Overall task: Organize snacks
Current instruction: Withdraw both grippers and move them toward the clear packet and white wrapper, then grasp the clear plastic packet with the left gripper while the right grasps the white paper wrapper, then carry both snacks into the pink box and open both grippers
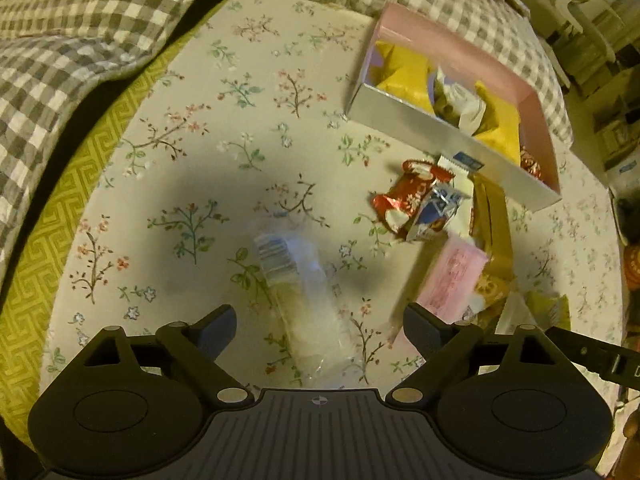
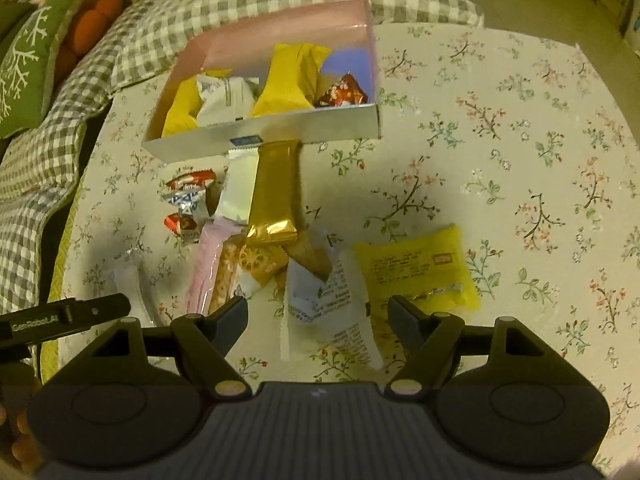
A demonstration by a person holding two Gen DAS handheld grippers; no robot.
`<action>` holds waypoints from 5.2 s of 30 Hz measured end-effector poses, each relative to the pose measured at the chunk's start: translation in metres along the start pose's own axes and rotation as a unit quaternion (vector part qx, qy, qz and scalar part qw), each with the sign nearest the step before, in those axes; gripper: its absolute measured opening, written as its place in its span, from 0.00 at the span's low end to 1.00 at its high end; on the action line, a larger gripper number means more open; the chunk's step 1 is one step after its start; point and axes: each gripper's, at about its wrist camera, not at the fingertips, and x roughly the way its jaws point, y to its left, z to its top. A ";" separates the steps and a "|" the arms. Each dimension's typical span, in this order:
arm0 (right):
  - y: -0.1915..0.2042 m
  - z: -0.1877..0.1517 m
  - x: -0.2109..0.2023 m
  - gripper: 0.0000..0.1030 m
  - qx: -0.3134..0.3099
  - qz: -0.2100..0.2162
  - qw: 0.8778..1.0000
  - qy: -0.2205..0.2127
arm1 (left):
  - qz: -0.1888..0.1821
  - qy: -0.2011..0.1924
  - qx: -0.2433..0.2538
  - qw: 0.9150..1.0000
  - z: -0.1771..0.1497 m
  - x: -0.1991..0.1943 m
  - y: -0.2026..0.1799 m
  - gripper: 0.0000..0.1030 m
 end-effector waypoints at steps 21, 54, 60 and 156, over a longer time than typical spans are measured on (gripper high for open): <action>0.002 -0.015 0.032 0.52 -0.032 -0.040 0.998 0.037 | 0.099 -0.008 0.131 0.986 -0.025 0.039 -0.027 0.91; 0.021 -0.009 0.001 0.37 -0.046 0.018 0.998 -0.026 | -0.024 -0.034 0.080 0.996 0.000 0.006 -0.022 0.36; 0.022 -0.006 -0.001 0.37 -0.052 0.019 0.998 -0.040 | -0.030 -0.054 0.074 0.995 0.007 -0.002 -0.022 0.36; -0.004 0.098 0.047 0.37 0.055 0.121 0.981 -0.140 | -0.174 -0.139 0.108 0.969 0.131 0.060 -0.089 0.16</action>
